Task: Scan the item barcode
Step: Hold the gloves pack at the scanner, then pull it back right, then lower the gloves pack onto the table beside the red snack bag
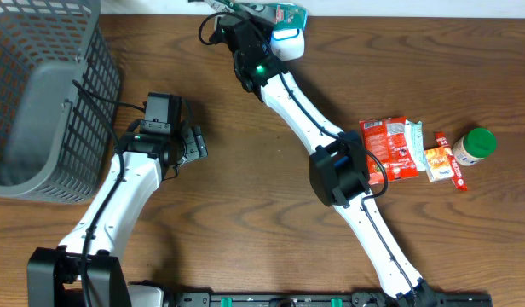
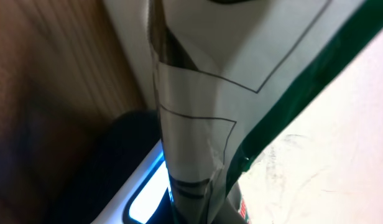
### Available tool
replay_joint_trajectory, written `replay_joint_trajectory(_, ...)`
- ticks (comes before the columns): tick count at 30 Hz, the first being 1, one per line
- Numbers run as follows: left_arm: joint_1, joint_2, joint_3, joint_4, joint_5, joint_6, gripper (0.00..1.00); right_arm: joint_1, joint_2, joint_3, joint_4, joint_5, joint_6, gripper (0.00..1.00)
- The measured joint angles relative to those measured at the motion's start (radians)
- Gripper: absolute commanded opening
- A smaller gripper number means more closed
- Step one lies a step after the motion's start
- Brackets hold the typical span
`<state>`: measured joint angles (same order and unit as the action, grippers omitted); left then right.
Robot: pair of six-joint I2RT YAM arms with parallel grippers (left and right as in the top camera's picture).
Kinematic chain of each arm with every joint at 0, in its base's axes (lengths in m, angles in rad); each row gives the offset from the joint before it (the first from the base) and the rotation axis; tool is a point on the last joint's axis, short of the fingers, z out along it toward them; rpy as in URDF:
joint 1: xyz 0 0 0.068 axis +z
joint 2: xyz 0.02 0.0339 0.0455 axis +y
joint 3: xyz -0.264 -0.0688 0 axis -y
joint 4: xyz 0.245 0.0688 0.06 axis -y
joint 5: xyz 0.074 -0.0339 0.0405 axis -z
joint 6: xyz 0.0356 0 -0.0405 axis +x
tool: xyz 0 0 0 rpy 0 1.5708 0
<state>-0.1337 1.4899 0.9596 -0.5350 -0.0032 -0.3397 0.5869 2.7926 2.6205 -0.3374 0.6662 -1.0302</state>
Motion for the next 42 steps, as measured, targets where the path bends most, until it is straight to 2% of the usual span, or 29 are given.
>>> replay_joint_trajectory(15,0.000,0.000,0.000,0.000,0.000,0.000,0.84,0.002,-0.012,0.000,-0.008,0.003,0.127,0.01)
replay_joint_trajectory(20,0.000,0.000,0.000,0.000,0.000,0.000,0.84,0.002,-0.074,0.000,-0.079,0.000,0.203,0.01)
replay_joint_trajectory(24,0.000,0.000,0.000,0.000,0.000,0.000,0.84,-0.002,-0.196,-0.001,-0.245,-0.019,0.313,0.01)
replay_joint_trajectory(33,0.000,0.000,0.000,0.000,0.000,0.000,0.84,-0.069,-0.540,0.005,-0.812,-0.233,0.695,0.01)
replay_joint_trajectory(37,0.000,0.000,0.000,0.000,0.000,0.000,0.84,-0.154,-0.603,0.009,-0.994,-0.417,0.814,0.01)
replay_joint_trajectory(42,0.000,0.000,0.000,0.000,0.000,0.000,0.84,-0.291,-0.606,0.005,-1.179,-0.614,0.874,0.01)
